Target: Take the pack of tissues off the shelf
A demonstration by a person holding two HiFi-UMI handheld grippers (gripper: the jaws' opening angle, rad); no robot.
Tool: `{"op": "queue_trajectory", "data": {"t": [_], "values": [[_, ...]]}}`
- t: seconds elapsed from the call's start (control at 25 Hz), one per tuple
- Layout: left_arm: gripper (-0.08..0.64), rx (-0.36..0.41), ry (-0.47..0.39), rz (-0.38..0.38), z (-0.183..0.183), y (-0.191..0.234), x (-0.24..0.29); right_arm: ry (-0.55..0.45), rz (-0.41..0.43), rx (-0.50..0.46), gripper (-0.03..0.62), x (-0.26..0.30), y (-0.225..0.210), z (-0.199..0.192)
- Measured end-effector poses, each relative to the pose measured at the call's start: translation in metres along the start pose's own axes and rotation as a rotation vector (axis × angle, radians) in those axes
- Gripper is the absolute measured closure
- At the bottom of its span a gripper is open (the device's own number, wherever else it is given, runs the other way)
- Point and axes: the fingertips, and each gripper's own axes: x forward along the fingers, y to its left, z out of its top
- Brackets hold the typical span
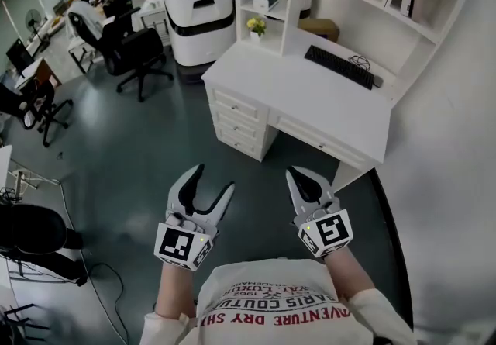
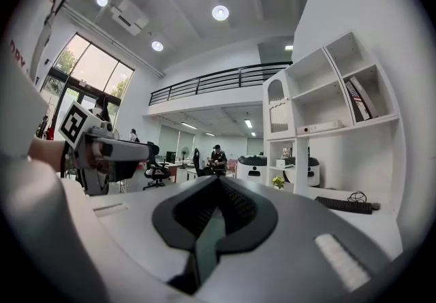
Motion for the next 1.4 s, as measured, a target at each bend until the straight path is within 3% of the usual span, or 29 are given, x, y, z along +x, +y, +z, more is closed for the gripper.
{"op": "queue_trajectory", "data": {"t": [0.04,0.08,0.32,0.6,1.04,1.4], "values": [[0.181,-0.01,-0.006,0.0,0.001,0.007,-0.003,0.005,-0.005,0.002,0.591,0.004,0.005,-0.002],[0.152,-0.016,-0.008,0.004,0.001,0.014,-0.005,0.01,-0.009,0.001,0.591,0.008,0.009,-0.002],[0.146,-0.033,-0.003,0.035,-0.008,0.047,-0.008,0.044,-0.01,-0.008,0.591,0.027,0.02,-0.014],[0.147,-0.049,0.025,0.067,-0.033,0.079,0.028,0.067,0.013,-0.002,0.591,0.074,-0.009,-0.038],[0.147,-0.013,0.045,0.167,-0.025,0.145,0.186,0.05,0.077,0.0,0.591,0.2,-0.147,-0.041],[0.149,-0.006,0.033,0.155,-0.024,0.168,0.312,0.043,0.08,0.01,0.592,0.266,-0.244,-0.048]]}}
